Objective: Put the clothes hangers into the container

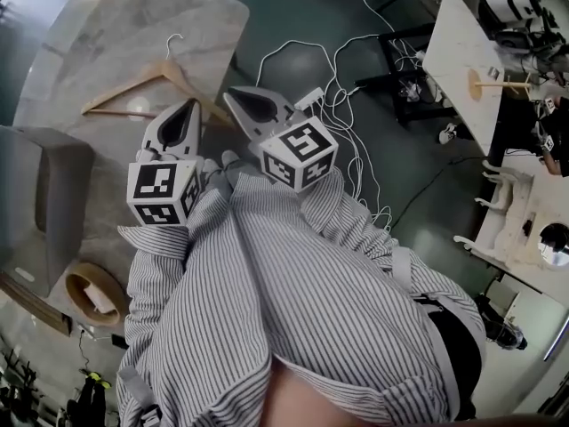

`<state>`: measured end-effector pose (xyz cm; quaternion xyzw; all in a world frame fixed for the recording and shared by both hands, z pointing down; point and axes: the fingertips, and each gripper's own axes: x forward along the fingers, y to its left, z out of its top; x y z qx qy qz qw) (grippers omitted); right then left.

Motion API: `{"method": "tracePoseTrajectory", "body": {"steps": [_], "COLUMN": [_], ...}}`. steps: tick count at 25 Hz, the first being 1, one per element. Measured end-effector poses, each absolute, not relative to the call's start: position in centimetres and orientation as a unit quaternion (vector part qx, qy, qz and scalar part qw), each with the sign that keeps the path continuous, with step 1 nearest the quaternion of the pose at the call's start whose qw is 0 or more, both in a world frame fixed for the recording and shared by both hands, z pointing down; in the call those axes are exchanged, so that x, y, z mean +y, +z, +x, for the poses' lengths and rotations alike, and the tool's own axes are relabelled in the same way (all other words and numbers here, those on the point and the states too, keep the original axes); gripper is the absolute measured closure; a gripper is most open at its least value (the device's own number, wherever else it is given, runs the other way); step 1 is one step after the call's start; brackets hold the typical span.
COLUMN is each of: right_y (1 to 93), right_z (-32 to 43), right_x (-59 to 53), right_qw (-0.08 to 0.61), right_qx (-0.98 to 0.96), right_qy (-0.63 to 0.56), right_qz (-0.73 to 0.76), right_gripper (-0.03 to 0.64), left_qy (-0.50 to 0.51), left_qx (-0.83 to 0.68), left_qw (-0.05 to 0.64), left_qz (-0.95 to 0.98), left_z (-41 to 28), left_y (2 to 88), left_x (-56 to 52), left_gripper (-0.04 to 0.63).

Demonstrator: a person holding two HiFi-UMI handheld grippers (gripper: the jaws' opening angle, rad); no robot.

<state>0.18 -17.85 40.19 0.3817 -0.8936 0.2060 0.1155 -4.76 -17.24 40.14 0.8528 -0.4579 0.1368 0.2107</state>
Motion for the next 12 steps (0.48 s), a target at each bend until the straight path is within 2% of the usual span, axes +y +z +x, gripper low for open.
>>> {"method": "tracePoseTrajectory", "body": {"steps": [12], "right_y": [43.0], "right_z": [2.1], "right_x": [-18.2], "right_qw": [0.117], "right_qx": [-0.875], "right_qy": [0.248], "right_qz": [0.399], "right_gripper": [0.601], "left_qy": [0.199], "left_qx": [-0.377], "left_qw": [0.185], "left_qz": [0.885], "left_z": [-2.6], "left_y": [42.2], "left_x": [-17.0], "left_gripper": [0.583]}}
